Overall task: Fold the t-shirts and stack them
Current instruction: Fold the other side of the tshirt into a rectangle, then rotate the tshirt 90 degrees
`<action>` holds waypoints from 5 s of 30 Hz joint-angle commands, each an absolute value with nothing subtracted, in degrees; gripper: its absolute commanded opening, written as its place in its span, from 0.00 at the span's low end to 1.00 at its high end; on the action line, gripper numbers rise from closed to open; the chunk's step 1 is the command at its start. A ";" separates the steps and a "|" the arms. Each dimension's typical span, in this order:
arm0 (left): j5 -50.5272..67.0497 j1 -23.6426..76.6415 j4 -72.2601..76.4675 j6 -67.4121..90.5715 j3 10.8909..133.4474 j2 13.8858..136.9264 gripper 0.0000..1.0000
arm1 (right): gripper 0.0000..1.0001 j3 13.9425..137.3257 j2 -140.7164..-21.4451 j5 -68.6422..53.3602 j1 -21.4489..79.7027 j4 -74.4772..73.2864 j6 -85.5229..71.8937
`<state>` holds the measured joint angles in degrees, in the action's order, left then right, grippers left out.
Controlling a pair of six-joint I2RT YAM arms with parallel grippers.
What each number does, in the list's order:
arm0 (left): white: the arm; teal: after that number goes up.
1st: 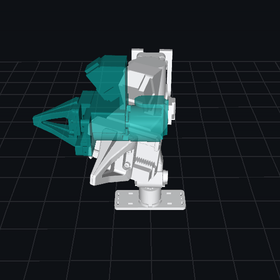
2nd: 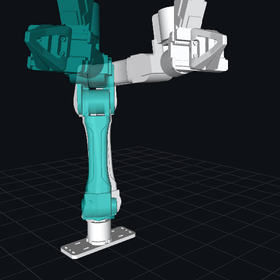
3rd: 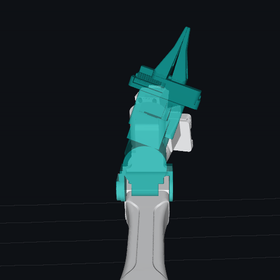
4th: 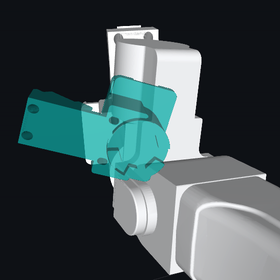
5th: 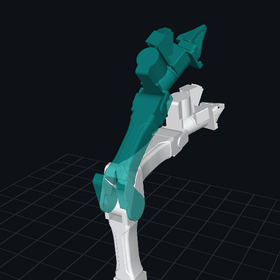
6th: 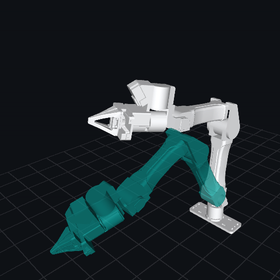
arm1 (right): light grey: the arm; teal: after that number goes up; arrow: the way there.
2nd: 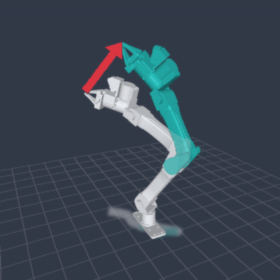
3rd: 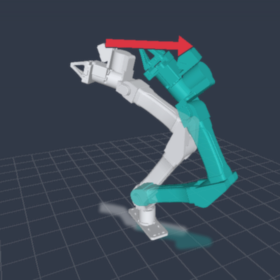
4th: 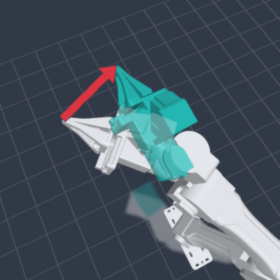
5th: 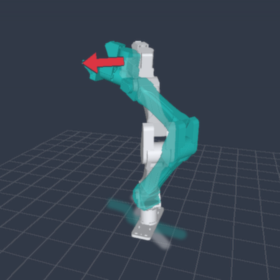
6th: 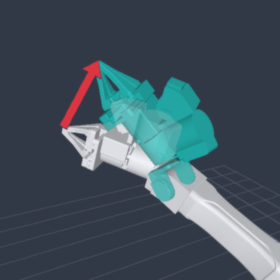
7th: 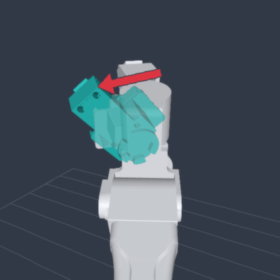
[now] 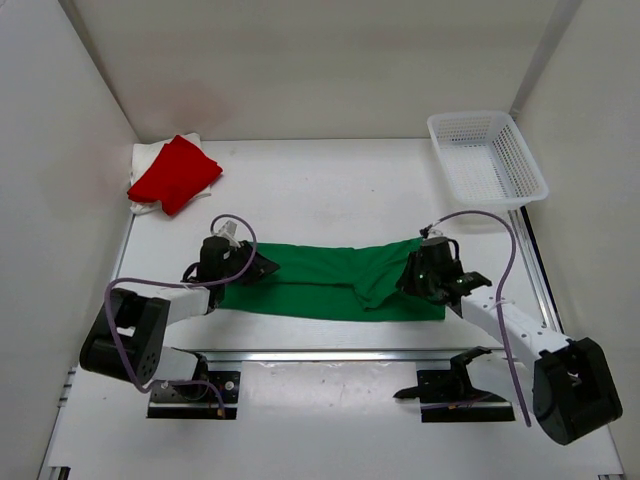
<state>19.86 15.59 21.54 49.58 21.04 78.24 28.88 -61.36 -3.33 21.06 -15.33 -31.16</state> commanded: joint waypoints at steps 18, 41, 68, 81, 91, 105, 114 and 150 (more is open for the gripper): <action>10.03 42.08 16.60 49.12 27.24 71.18 0.38 | 0.10 26.45 -48.42 -7.29 15.75 -20.49 -28.40; 7.21 55.55 26.45 58.53 43.42 103.18 0.50 | 0.15 28.39 -59.24 -12.65 8.44 -9.23 -26.11; 12.75 54.32 33.31 63.98 34.89 99.49 0.10 | 0.17 21.36 -59.15 -10.63 3.96 -8.53 -26.63; 14.50 50.63 24.72 54.42 33.75 89.49 0.61 | 0.26 27.59 -59.58 -11.07 2.29 -8.36 -25.75; 21.18 24.12 22.32 50.71 31.03 85.60 0.58 | 0.33 33.91 -75.22 -17.93 -2.11 1.49 -25.66; 26.11 1.24 38.66 62.83 17.76 93.08 0.55 | 0.00 38.58 -84.99 -16.09 -4.13 4.13 -25.93; 23.29 -3.17 36.48 63.63 16.34 84.91 0.59 | 0.11 41.39 -86.49 -18.02 -5.28 3.26 -26.46; 26.54 15.64 9.76 44.48 16.88 59.24 0.60 | 0.14 140.94 -136.84 -25.04 16.00 -38.95 -19.51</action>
